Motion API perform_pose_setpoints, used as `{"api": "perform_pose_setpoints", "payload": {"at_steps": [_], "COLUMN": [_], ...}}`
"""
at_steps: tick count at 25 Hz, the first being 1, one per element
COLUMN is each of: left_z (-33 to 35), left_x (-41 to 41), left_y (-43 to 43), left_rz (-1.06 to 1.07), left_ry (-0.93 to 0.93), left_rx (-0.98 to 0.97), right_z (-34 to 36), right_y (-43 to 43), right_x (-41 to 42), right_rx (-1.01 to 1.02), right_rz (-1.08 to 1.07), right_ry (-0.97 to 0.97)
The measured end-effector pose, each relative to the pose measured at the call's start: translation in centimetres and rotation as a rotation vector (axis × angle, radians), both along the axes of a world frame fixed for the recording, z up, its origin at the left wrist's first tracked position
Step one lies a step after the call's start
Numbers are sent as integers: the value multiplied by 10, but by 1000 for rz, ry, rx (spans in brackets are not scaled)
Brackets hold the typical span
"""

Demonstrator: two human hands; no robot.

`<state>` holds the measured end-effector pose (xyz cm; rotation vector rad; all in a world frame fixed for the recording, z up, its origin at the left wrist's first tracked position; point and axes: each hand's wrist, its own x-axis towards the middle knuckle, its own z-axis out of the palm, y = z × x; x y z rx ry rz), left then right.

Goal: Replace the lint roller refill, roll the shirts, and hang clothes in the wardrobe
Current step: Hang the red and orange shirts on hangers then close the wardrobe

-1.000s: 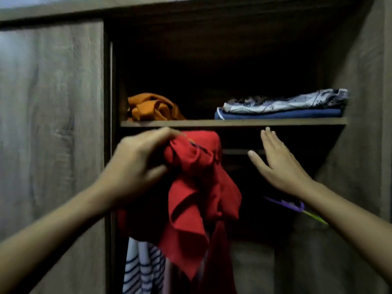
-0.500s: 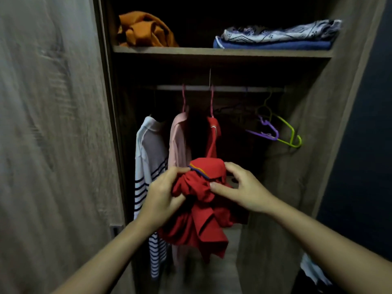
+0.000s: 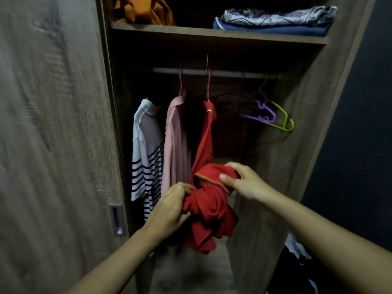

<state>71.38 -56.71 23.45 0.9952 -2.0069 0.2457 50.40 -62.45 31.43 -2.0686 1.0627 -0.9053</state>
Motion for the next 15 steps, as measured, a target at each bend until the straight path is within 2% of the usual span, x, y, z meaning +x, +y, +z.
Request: {"api": "perform_pose_setpoints", "payload": {"at_steps": [2, 4, 5, 9, 12, 15], "left_z": [-2, 2, 6, 25, 38, 41], "left_x": [6, 12, 13, 6, -6, -7], "left_y": [4, 12, 14, 0, -8, -4], "left_rz": [-59, -198, -240, -117, -210, -233], "left_ry": [77, 180, 261, 513, 561, 575], "left_rx": [230, 586, 671, 556, 583, 555], "right_z": [3, 6, 8, 19, 16, 17], "right_y": [-6, -7, -8, -6, 6, 11], "right_x": [-1, 4, 7, 19, 26, 25], "right_rx": [-22, -45, -62, -91, -74, -45], "right_rz": [-65, -61, -57, 18, 150, 143], "right_ry": [-79, -132, -135, -149, -39, -115]}}
